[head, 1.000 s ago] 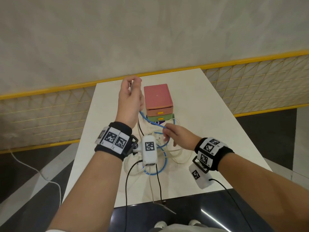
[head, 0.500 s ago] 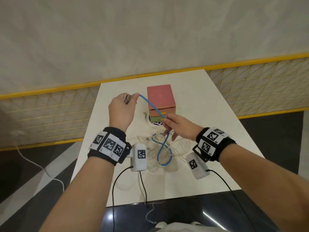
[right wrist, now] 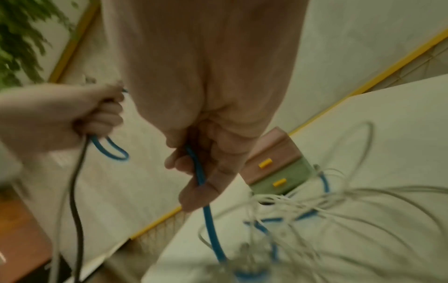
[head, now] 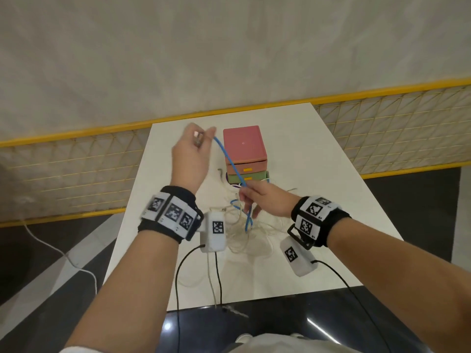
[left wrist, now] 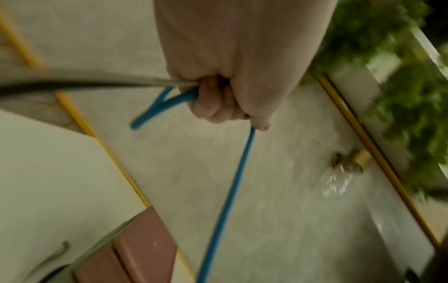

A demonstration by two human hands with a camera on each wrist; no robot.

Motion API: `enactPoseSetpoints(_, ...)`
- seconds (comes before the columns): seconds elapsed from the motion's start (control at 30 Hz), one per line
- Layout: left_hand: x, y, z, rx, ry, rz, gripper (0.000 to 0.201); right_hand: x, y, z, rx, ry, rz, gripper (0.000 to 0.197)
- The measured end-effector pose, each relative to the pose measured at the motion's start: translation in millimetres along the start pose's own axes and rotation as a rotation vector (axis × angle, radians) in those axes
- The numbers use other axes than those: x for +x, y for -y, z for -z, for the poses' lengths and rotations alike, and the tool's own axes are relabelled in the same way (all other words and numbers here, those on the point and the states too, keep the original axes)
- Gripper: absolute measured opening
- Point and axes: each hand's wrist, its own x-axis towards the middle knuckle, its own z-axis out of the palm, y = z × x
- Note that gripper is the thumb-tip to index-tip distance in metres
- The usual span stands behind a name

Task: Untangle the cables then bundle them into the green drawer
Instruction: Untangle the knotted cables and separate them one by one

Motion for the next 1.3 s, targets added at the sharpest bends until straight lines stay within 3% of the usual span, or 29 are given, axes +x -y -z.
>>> enactPoseSetpoints(0.07, 9.9, 5.3, 11.6, -0.014, -0.091, 0.035, 0.023, -4.0, -10.9, -4.8, 0.024, 0.016, -0.049, 0.031)
enactPoseSetpoints(0.1, 10.1, 7.2, 14.6, 0.019, -0.072, 0.019, 0.018, -4.1, -11.5, -3.6, 0.028, -0.007, -0.053, 0.032)
enactPoseSetpoints(0.17, 0.8, 8.2, 14.3, 0.072, 0.104, -0.067, 0.03, -1.0, -4.7, 1.3, 0.004, -0.044, -0.036, 0.033)
enactPoseSetpoints(0.23, -12.2, 11.0, 6.8, 0.116, 0.395, -0.122, 0.043, 2.7, 7.0, 4.9, -0.038, -0.054, 0.017, 0.032)
enactPoseSetpoints(0.3, -21.1, 15.1, -4.2, 0.197, 0.597, -0.109, 0.027, 5.3, 17.2, 7.6, -0.073, -0.065, 0.089, 0.03)
enactPoseSetpoints(0.33, -23.0, 17.3, -7.5, 0.219, 0.628, -0.076, 0.019, 6.5, 20.2, 8.7, -0.085, -0.076, 0.119, 0.031)
enactPoseSetpoints(0.43, -19.5, 17.4, -8.4, 0.222, 0.534, -0.074, 0.02, 8.8, 19.2, 7.6, -0.073, -0.114, 0.142, 0.024)
enactPoseSetpoints(0.57, -5.2, 14.9, -1.2, 0.154, 0.152, -0.086, 0.028, 7.9, 1.9, 0.0, -0.027, -0.111, 0.044, 0.02)
enactPoseSetpoints(0.63, -5.7, 16.4, -0.7, 0.153, 0.05, -0.055, 0.025, 8.3, 0.8, -0.3, -0.045, -0.123, 0.046, 0.02)
enactPoseSetpoints(0.7, -9.1, 15.5, -3.4, 0.139, 0.106, -0.086, 0.015, 10.6, 5.6, 2.5, -0.068, -0.131, 0.067, 0.021)
enactPoseSetpoints(0.8, -16.3, 12.2, -9.8, 0.24, 0.486, -0.138, 0.024, 13.5, 15.3, 6.2, -0.067, -0.148, 0.154, 0.02)
enactPoseSetpoints(0.83, -18.1, 12.5, -11.7, 0.294, 0.547, -0.133, 0.023, 13.7, 17.0, 7.3, -0.062, -0.161, 0.188, 0.021)
enactPoseSetpoints(0.93, -14.8, 13.2, -13.3, 0.263, 0.452, -0.122, 0.027, 16.5, 12.7, 11.2, -0.083, -0.181, 0.191, 0.017)
enactPoseSetpoints(1.1, 1.3, 1.0, -1.5, 0.034, 0.043, -0.06, 0.024, 16.6, -11.6, 13.0, -0.179, -0.181, 0.052, 0.018)
enactPoseSetpoints(1.17, -0.9, -3.9, 1.9, 0.071, 0.063, -0.116, 0.019, 17.3, -11.0, 15.6, -0.196, -0.228, 0.072, 0.021)
enactPoseSetpoints(1.3, -14.4, -5.4, -4.3, 0.296, 0.361, -0.209, 0.025, 19.0, 9.3, 20.3, -0.211, -0.3, 0.205, 0.02)
